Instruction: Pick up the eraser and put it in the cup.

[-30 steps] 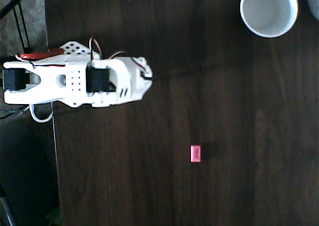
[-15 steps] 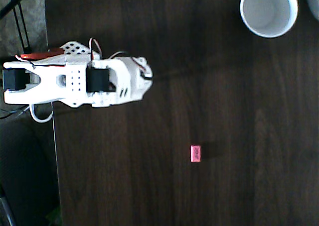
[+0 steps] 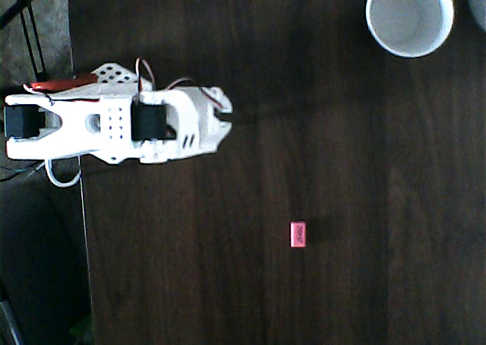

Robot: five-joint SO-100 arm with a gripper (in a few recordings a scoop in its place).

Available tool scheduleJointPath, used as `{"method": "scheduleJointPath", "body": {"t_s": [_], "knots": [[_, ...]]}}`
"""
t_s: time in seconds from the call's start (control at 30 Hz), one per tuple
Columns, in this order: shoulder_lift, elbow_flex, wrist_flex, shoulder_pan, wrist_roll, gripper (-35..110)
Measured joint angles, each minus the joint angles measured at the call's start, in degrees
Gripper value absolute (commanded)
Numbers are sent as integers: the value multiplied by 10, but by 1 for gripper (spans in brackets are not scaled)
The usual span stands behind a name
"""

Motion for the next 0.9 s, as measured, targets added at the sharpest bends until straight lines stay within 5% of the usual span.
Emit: {"method": "scheduleJointPath", "body": {"t_s": [0.5, 0.73, 0.9], "knots": [[-4, -102, -32, 81, 3, 0], [-359, -364, -3, 127, 190, 0], [-548, -455, -46, 226, 240, 13]]}}
